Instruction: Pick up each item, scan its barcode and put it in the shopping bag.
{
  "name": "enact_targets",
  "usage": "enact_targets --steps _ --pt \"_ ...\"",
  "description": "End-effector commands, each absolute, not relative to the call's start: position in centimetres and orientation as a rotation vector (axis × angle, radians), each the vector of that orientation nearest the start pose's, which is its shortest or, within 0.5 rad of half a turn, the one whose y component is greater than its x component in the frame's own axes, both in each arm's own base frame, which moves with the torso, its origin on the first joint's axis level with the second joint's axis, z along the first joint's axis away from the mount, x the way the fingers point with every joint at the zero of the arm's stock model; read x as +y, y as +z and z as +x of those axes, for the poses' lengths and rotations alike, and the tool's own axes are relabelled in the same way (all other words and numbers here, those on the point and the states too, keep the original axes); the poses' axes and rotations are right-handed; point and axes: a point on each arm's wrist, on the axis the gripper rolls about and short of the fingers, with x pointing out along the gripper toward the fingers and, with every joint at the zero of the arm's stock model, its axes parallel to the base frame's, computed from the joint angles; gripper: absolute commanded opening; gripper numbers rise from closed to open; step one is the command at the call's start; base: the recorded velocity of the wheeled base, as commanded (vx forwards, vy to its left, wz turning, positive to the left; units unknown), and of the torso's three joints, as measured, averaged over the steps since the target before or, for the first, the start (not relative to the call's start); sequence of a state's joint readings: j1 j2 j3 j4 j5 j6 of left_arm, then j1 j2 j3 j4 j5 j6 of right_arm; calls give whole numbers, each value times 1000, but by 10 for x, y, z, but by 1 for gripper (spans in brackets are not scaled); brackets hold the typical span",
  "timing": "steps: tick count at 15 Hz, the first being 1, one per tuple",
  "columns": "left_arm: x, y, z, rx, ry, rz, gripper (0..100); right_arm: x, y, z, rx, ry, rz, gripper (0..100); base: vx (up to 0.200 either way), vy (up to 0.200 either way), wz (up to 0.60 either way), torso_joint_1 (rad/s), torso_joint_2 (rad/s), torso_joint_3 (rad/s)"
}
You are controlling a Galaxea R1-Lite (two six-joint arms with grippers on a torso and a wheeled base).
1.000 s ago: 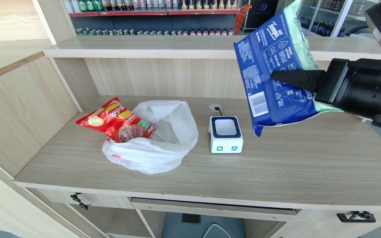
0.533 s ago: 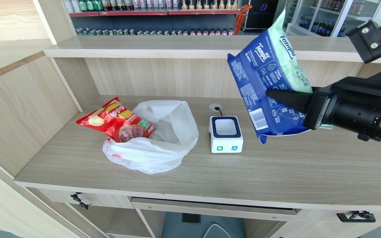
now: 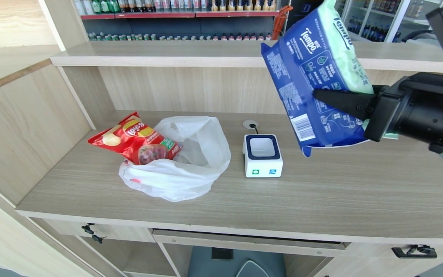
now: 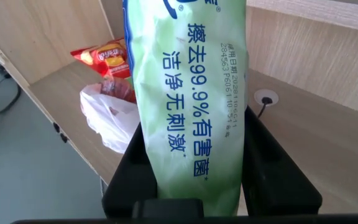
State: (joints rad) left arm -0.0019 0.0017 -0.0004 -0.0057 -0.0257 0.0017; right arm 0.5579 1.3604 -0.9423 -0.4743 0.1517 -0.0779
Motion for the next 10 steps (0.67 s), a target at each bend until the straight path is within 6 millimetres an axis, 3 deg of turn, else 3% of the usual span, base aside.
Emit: enact_targets --steps 1,7,10 --pt "-1 76 -23 -3 -28 2 0 126 300 191 -97 714 -74 0 0 0 0 -76 286 203" --pt "-1 76 -23 -3 -28 2 0 131 306 188 -131 773 -99 0 0 0 0 -101 437 335" --pt "-1 76 -23 -3 -28 2 0 131 313 188 -158 774 -127 0 0 0 0 -28 157 129"
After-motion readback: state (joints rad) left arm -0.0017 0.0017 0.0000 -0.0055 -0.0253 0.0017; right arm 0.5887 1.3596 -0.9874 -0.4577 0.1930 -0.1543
